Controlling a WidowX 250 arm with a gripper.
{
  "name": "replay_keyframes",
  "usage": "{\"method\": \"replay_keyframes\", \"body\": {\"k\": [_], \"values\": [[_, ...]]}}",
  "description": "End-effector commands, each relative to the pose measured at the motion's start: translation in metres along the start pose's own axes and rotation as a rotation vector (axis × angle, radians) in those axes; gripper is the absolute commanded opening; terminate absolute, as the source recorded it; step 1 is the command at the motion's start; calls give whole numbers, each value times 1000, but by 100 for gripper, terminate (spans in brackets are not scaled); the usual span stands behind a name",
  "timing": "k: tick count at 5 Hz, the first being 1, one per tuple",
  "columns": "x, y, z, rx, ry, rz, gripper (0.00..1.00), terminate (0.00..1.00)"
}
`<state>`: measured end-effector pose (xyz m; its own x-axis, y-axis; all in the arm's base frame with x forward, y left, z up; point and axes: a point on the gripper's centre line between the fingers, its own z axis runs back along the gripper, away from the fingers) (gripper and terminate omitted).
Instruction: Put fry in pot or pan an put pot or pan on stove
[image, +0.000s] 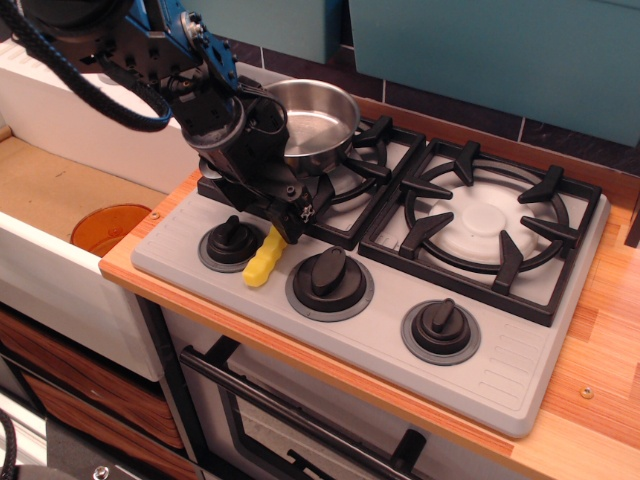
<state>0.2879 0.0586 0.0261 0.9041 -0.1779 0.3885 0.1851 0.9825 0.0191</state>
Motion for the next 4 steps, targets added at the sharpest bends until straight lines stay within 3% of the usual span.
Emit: {"method": "replay_keyframes", "body": {"k": [1,2,3,4], "values": [[7,-4,-1,17,2,10,100,0],[6,-8,1,29,8,18,100,0],[3,-14,6,50,10,24,0,0],[3,-24,9,78,10,38,0,0]]}}
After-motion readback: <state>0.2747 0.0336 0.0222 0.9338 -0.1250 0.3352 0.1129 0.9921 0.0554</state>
